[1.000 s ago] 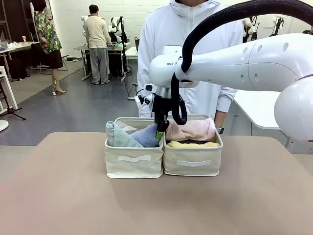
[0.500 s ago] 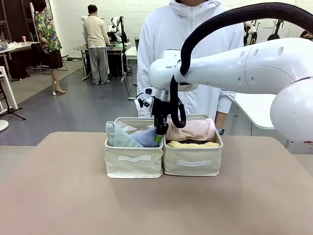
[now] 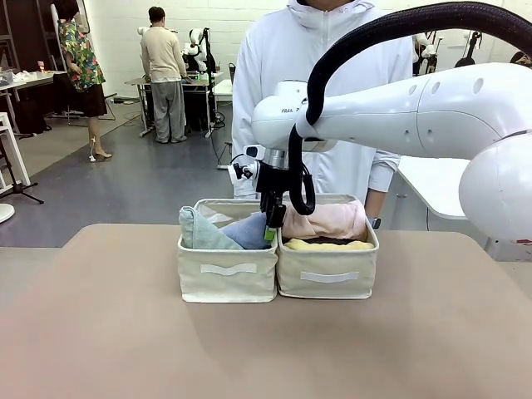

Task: Sort the towels based on their folding style.
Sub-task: Pick up another triangle-folded towel from the table and place it in the left Fabric basket.

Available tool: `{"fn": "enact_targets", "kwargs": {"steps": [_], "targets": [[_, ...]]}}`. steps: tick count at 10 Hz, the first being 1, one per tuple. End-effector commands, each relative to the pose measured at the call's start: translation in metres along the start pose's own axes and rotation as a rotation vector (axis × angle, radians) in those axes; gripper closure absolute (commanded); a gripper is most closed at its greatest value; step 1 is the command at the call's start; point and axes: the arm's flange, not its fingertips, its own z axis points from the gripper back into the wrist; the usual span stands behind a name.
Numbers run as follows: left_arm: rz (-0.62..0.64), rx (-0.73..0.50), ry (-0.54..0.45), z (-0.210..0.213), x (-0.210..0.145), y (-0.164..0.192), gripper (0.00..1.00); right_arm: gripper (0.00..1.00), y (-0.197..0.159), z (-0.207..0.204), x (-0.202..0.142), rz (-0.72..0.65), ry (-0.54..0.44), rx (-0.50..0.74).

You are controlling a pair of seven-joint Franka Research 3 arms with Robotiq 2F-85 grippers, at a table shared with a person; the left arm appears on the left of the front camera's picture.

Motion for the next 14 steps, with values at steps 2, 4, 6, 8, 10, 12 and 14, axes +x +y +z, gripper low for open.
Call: {"fn": "enact_targets", "kwargs": {"steps": [2, 4, 6, 8, 10, 12, 14], "targets": [[-0.025, 0.001, -0.015, 0.001, -0.001, 0.001, 0.00, 0.25, 0.002, 0.014, 0.006, -0.013, -0.027, -0.004], [-0.025, 0.001, -0.015, 0.001, -0.001, 0.001, 0.00, 0.06, 0.004, 0.021, 0.005, -0.013, -0.037, -0.018], [-0.025, 0.001, -0.015, 0.001, -0.001, 0.001, 0.00, 0.00, 0.012, 0.038, 0.005, -0.011, -0.060, -0.041], [-0.025, 0.001, -0.015, 0.001, -0.001, 0.001, 0.00, 0.00, 0.032, 0.069, 0.002, -0.059, -0.112, -0.069], [-0.025, 0.001, -0.015, 0.001, -0.001, 0.001, 0.00, 0.00, 0.072, 0.113, -0.011, -0.252, -0.166, -0.089], [-0.025, 0.001, -0.015, 0.001, -0.001, 0.001, 0.00, 0.00, 0.120, 0.152, -0.038, -0.393, -0.146, -0.076], [-0.025, 0.001, -0.015, 0.001, -0.001, 0.001, 0.00, 0.00, 0.176, 0.177, -0.073, -0.485, -0.079, -0.098]]}}
